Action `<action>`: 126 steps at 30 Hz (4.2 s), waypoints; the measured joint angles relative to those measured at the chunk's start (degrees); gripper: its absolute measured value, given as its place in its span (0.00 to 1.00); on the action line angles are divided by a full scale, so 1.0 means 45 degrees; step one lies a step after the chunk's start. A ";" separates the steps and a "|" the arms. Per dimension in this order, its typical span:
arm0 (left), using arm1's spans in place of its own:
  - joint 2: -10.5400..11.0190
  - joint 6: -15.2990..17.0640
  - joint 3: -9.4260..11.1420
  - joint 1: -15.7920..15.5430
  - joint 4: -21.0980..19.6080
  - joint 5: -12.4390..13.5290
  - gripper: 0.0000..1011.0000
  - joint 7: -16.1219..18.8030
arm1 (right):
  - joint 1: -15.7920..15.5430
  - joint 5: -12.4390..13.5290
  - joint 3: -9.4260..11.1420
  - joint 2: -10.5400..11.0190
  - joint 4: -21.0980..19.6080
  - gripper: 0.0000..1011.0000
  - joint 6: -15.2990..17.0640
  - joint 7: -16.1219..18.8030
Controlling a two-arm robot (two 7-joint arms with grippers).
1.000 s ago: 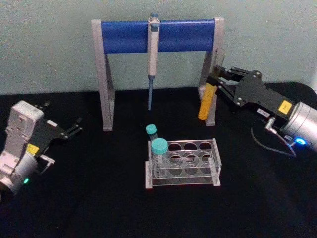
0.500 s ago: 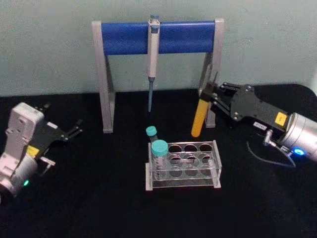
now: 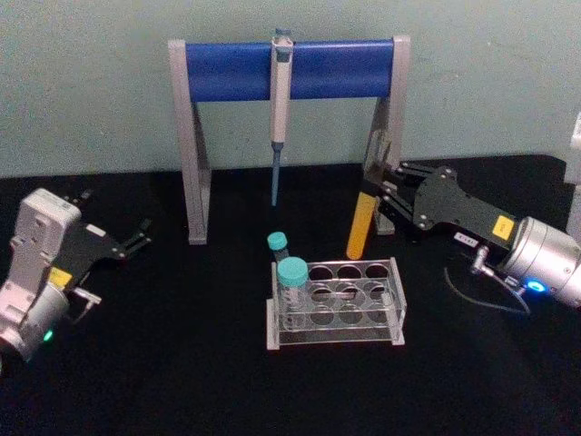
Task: Pick up the test tube from the test tube rack, shake it, then place it back into the test tube rack.
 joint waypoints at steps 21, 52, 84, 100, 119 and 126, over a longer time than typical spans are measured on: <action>0.0000 0.0000 0.0001 0.0000 0.0000 0.0000 0.99 0.0000 | 0.0434 -0.0893 -0.0598 -0.0560 0.1316 0.21 0.0169 -0.0213; 0.0000 0.0000 0.0000 0.0000 0.0000 0.0000 0.99 0.0000 | 0.0770 -0.1699 -0.1052 -0.0884 0.2418 0.21 0.0630 -0.0290; 0.0000 0.0000 0.0000 0.0000 0.0000 0.0000 0.99 0.0000 | 0.0852 -0.1759 -0.1178 -0.0827 0.2439 0.21 0.1008 -0.0241; 0.0000 0.0000 0.0000 0.0000 0.0000 0.0000 0.99 0.0000 | 0.0851 -0.1763 -0.1170 -0.0828 0.2432 0.21 0.0981 -0.0245; 0.0000 0.0000 0.0000 0.0000 0.0000 0.0000 0.99 0.0000 | 0.0838 -0.1749 -0.1156 -0.0827 0.2432 0.69 0.0962 -0.0245; 0.0000 0.0000 0.0000 0.0000 0.0001 0.0000 0.99 0.0000 | 0.0838 -0.1746 -0.1156 -0.0827 0.2432 0.91 0.0962 -0.0245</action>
